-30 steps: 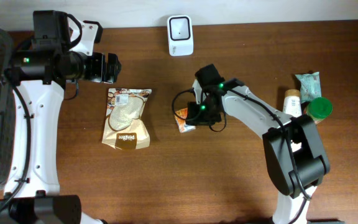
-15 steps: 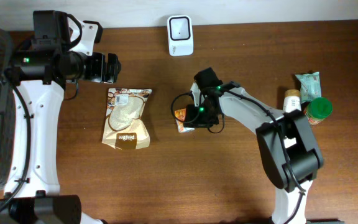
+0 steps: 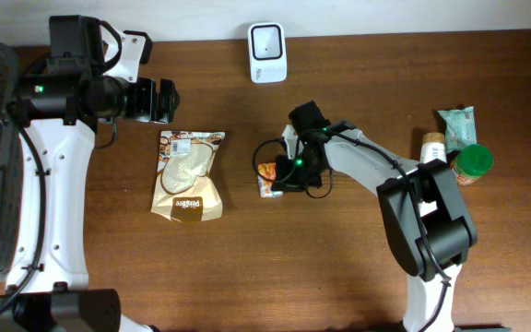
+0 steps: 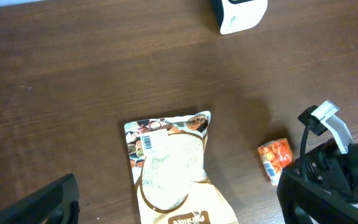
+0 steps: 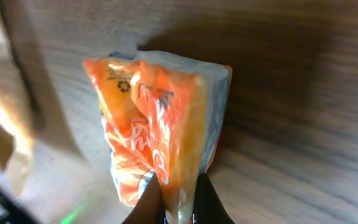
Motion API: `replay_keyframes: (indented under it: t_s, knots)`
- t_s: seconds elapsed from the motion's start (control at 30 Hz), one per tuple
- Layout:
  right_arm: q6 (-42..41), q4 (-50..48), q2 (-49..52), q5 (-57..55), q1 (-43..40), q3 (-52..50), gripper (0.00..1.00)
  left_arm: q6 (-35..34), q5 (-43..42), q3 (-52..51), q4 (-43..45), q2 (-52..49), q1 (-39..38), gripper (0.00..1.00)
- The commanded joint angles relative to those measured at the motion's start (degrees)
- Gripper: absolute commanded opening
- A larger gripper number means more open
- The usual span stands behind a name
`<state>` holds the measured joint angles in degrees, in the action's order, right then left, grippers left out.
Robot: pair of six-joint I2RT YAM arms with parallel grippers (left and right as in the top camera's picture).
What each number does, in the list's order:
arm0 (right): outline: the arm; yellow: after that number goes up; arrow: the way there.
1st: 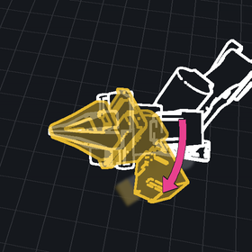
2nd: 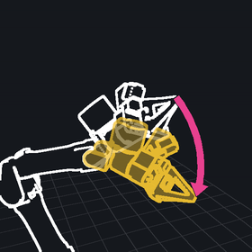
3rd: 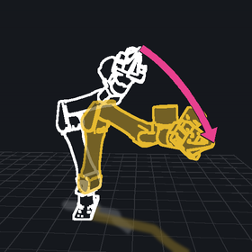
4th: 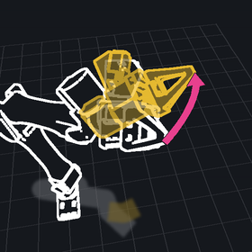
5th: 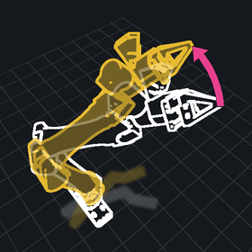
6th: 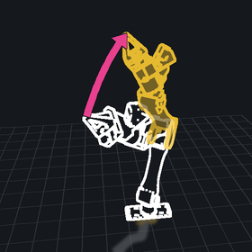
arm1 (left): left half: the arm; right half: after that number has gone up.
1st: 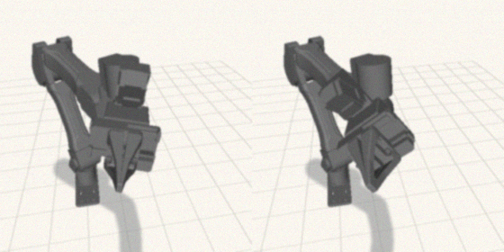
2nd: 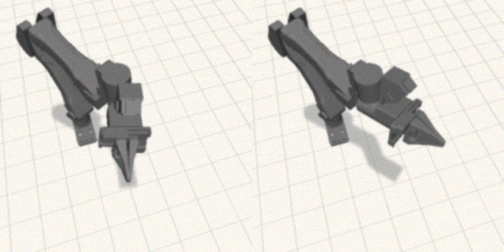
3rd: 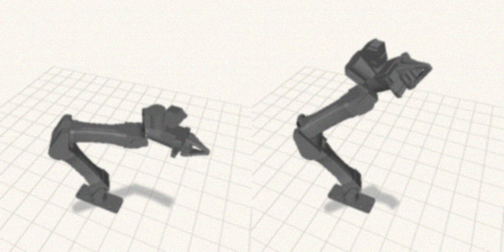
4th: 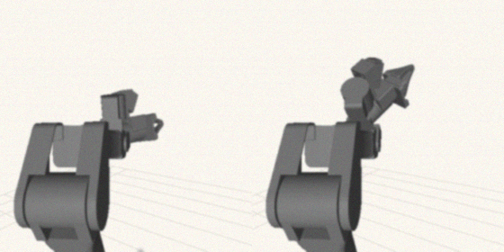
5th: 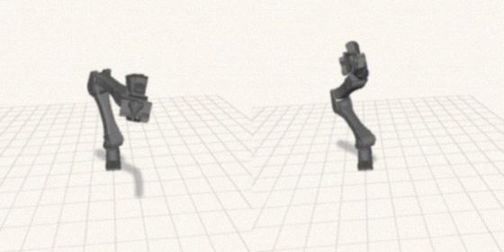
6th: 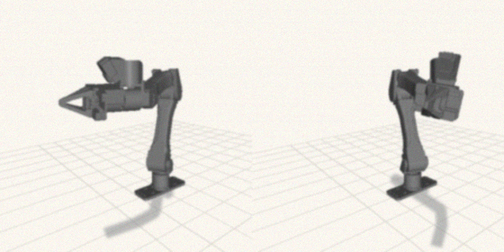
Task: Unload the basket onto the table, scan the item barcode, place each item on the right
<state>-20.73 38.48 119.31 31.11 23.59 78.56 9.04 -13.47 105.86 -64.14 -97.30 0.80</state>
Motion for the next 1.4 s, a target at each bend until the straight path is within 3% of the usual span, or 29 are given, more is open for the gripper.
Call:
replay_keyframes:
  t_s: [0.0, 0.13, 0.5, 0.93, 1.1, 1.17, 1.37]
  knots:
    - [4.15, -0.42, -4.83, 14.32, -3.17, -0.33, 0.04, 0.94, -0.22, 0.2, -0.04, -0.17, 0.39, 0.99]
    - [8.35, -0.44, -11.17, 29.57, -7.89, -0.35, 0.04, 0.94, -0.22, 0.2, -0.04, -0.17, 0.39, 0.99]
    - [8.31, -0.44, -18.78, 56.37, -20.92, -0.35, 0.04, 0.94, -0.22, 0.2, -0.04, -0.17, 0.39, 0.99]
    - [7.43, 1.73, -18.88, 57.61, -24.59, -0.35, 0.04, 0.94, -0.22, 0.2, -0.04, -0.17, 0.39, 0.99]
    - [2.58, -0.22, -18.88, 43.71, -21.38, 1.92, 0.04, 0.94, -0.22, 0.2, -0.04, -0.17, 0.39, 0.99]
    - [1.77, 1.4, -18.8, 33.05, -18.75, 6.45, 0.04, 0.94, -0.22, 0.2, -0.04, -0.17, 0.39, 0.99]
    - [5.4, 20.31, -13.99, 0.85, -12.0, 30.8, 0.04, 0.94, -0.22, 0.2, -0.04, -0.17, 0.39, 0.99]
